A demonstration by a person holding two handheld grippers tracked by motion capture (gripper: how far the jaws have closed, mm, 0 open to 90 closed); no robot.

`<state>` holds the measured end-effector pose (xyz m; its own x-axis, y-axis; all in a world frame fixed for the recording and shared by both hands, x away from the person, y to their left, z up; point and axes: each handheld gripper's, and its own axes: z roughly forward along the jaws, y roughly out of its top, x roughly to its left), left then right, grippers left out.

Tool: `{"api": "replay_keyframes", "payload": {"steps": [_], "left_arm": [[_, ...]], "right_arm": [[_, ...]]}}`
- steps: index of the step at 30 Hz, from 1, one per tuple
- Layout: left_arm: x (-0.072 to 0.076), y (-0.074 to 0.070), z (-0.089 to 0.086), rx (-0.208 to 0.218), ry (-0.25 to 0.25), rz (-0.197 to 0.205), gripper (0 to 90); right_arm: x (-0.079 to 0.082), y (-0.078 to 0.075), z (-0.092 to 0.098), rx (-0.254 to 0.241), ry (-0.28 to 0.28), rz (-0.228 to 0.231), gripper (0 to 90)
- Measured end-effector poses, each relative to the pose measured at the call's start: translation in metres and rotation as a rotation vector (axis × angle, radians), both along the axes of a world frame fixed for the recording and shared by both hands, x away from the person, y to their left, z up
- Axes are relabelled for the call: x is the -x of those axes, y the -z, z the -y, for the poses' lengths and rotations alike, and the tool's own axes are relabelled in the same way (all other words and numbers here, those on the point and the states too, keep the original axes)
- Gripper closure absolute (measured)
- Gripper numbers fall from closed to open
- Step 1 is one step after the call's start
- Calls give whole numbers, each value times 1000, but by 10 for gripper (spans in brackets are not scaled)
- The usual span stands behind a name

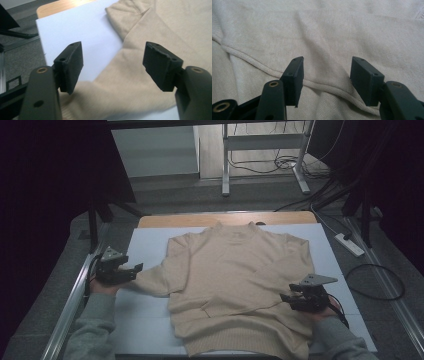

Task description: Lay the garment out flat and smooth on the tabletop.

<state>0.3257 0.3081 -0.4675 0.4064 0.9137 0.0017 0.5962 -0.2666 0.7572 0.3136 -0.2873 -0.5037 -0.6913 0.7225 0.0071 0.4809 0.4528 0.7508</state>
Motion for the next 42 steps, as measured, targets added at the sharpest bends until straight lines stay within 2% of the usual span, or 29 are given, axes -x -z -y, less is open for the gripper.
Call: {"api": "replay_keyframes", "payload": {"steps": [2, 3, 7, 10, 15, 17, 19, 22, 23, 25, 28, 30, 33, 34, 36, 40, 42], "left_arm": [[-5, 1, 6, 5, 26, -10, 312], [-9, 4, 9, 1, 43, -35, 305], [-29, 25, 21, -41, 82, -128, 289], [-44, 42, 25, -61, 102, -181, 290], [-55, 61, 28, -74, 167, -248, 315], [-55, 65, 29, -97, 179, -264, 371], [-52, 65, 29, -88, 191, -256, 452], [-47, 63, 30, -106, 213, -247, 726], [-45, 61, 30, -123, 215, -239, 813], [-40, 58, 28, -144, 216, -220, 838], [-31, 47, 15, -125, 178, -162, 846], [-25, 39, 4, -134, 119, -119, 849], [-18, 34, -17, -105, 29, -84, 851], [-16, 34, -25, -98, -6, -78, 856], [-12, 35, -40, -63, -43, -79, 857], [-7, 41, -62, -50, -108, -88, 857], [-5, 45, -71, -58, -147, -92, 857]], "right_arm": [[0, 0, 0, -1, 0, -1, 443], [0, 0, 0, 0, -1, -1, 443], [0, 1, -1, 1, -2, -4, 442], [1, 1, -1, 7, -6, -6, 441], [-1, 3, -1, 9, -4, -11, 441], [-1, 3, -1, 9, -2, -14, 441], [-1, 3, -1, 11, -2, -12, 441], [0, 3, -2, 16, -3, -8, 441], [0, 3, -2, 16, -2, -7, 441], [1, 2, -1, 16, 0, -5, 441], [0, 2, -1, 12, 1, -5, 441], [0, 2, 0, 9, 3, -4, 441], [0, 2, 0, 9, 2, -4, 441], [0, 2, 0, 7, 2, -5, 441], [0, 2, 0, 7, 2, -4, 441], [0, 2, 0, 10, 4, -7, 440], [-1, 2, 0, 11, 5, -7, 441]]}}
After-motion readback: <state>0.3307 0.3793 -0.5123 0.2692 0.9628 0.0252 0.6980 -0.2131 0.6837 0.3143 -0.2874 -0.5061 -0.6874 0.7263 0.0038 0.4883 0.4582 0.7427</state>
